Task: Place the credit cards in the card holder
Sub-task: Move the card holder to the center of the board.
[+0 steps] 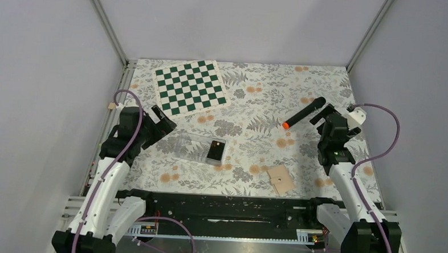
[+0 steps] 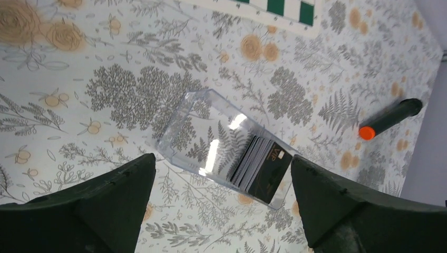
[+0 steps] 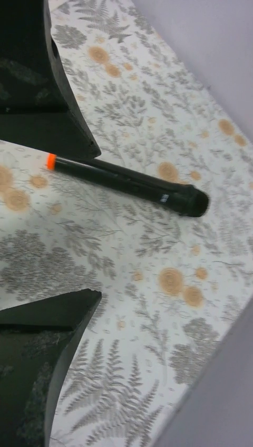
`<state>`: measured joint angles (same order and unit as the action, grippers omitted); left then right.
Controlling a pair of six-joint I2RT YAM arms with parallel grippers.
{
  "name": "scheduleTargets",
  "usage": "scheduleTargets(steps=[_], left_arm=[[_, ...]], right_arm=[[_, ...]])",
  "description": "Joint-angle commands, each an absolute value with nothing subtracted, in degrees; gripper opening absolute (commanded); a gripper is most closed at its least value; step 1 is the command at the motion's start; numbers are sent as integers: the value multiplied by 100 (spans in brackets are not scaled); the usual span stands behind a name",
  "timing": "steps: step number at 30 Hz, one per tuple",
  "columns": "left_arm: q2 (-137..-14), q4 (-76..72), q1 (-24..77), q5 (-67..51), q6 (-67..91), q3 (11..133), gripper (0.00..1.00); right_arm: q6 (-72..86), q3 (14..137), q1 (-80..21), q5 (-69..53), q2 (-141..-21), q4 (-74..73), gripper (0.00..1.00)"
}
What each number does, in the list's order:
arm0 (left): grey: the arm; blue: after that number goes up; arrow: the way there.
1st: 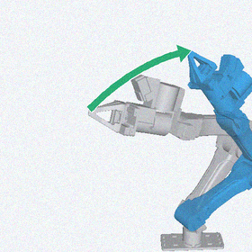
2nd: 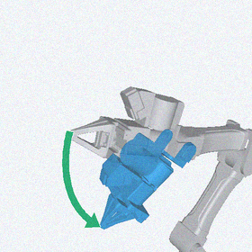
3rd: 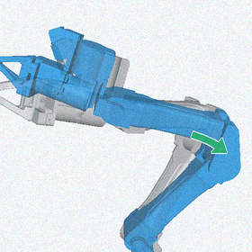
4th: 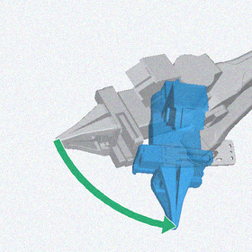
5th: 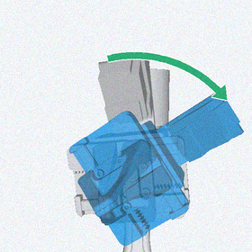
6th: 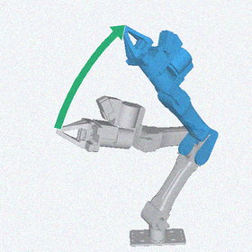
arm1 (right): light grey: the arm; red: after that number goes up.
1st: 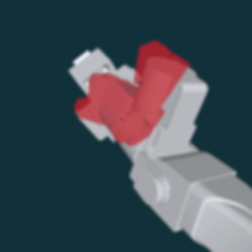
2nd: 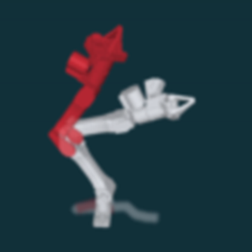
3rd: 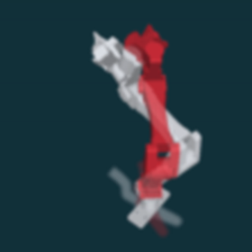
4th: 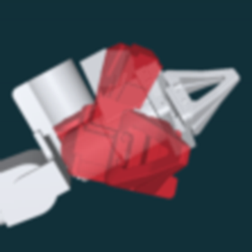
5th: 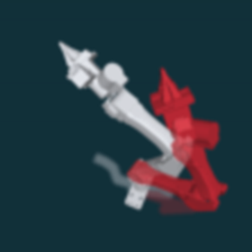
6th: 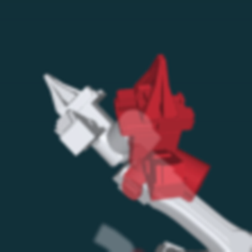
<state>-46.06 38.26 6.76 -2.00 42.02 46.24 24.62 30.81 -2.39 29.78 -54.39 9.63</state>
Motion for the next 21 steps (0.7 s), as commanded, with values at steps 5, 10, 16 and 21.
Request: scheduleTargets(steps=[5, 10, 16, 21], left_arm=[[-5054, 3905, 642, -950, 4196, 4747, 99], [-5368, 3565, 641, -1631, 4119, 4774, 99], [-6179, 2759, 938, -2516, 4567, 4588, 99], [-7347, 2996, 2030, -2392, 4126, 5795, 99]], right_arm=[[3420, 4406, -232, 805, -5672, -2524, 98], [2719, 5244, -235, 29, -5937, -3881, 99], [2062, 5118, -272, 433, -5577, -4106, 98], [2112, 4789, -265, -397, -5519, -4138, 98]])
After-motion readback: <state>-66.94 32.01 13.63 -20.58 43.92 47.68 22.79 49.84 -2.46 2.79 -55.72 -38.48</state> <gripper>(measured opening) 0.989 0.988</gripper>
